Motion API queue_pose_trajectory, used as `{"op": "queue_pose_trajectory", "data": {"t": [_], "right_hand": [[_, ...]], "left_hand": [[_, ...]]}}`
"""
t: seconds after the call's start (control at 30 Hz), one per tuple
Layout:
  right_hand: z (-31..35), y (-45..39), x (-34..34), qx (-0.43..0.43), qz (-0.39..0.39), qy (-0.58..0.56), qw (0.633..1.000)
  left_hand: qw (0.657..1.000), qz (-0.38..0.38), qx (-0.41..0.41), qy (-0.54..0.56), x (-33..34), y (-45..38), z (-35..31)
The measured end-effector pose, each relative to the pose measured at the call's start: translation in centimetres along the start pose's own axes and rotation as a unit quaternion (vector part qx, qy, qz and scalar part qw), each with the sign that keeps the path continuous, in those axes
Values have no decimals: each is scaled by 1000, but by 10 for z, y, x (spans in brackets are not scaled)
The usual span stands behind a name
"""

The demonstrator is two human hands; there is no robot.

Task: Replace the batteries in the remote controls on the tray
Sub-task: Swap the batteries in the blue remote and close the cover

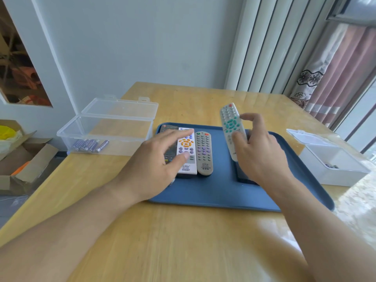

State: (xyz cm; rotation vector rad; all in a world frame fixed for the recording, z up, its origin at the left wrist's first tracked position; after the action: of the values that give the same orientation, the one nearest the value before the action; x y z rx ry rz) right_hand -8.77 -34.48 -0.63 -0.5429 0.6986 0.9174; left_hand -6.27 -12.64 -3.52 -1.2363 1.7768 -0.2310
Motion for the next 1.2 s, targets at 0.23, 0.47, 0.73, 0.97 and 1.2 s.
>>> {"op": "queue_pose_trajectory", "data": {"t": [0.23, 0.47, 0.73, 0.97, 1.2], "right_hand": [[-1, 8, 17, -14, 0, 212, 977], [-2, 8, 30, -46, -24, 247, 968], [-5, 5, 29, -63, -29, 303, 950], [-11, 0, 28, -65, -5, 321, 945], [-13, -3, 24, -59, -6, 296, 953]], "left_hand": [[956, 246, -39, -158, 9, 7, 7], [945, 274, -49, -173, 7, 6, 5], [947, 270, -44, -169, 8, 6, 5], [948, 268, -41, -169, 8, 6, 5], [949, 261, -38, -171, 9, 6, 6]]}}
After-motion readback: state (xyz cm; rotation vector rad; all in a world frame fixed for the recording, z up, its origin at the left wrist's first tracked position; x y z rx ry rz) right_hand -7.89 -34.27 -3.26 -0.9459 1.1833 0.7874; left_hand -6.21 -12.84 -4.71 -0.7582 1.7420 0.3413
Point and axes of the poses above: each hand's wrist, its own y-axis away from the middle knuckle, its own x-axis out of the palm, z = x × y, the point moved 2 cm from there along -y, towards the middle knuckle, and after that the axes turned 15 degrees about x, right-handed, at the moved point
